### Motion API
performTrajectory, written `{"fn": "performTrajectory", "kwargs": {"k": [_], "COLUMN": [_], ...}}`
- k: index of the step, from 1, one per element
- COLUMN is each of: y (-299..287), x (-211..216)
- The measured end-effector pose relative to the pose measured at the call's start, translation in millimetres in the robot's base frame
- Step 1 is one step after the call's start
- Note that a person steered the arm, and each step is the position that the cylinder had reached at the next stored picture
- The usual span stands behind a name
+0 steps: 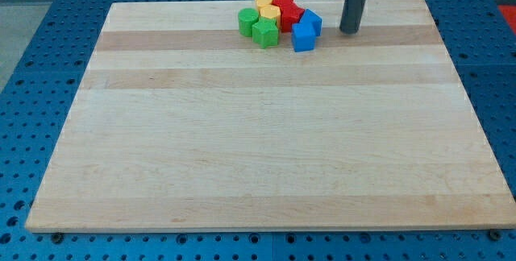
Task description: Separate the yellow heart from the group of blocks
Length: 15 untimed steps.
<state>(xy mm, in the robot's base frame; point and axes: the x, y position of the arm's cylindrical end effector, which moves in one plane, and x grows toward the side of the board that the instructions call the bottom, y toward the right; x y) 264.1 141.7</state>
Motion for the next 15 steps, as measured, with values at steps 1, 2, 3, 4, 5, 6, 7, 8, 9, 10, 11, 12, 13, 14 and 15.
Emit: {"fn": "performTrajectory", "kwargs": {"k": [1, 2, 3, 4, 5, 6, 7, 8, 9, 10, 11, 12, 13, 14, 15], "y": [-2.7, -37.2, -68.2, -123.2, -164.6, -183.0, -186.4, -191.9, -204.4, -204.5, -199.8, -201.3, -202.5, -207.1, -212.1], "x": [-38.5, -68.8, -71.0, -70.8, -70.9, -71.6, -70.5, -68.0, -61.0, -50.4, -46.0, -31.7, -4.4, 19.7, 52.4]}}
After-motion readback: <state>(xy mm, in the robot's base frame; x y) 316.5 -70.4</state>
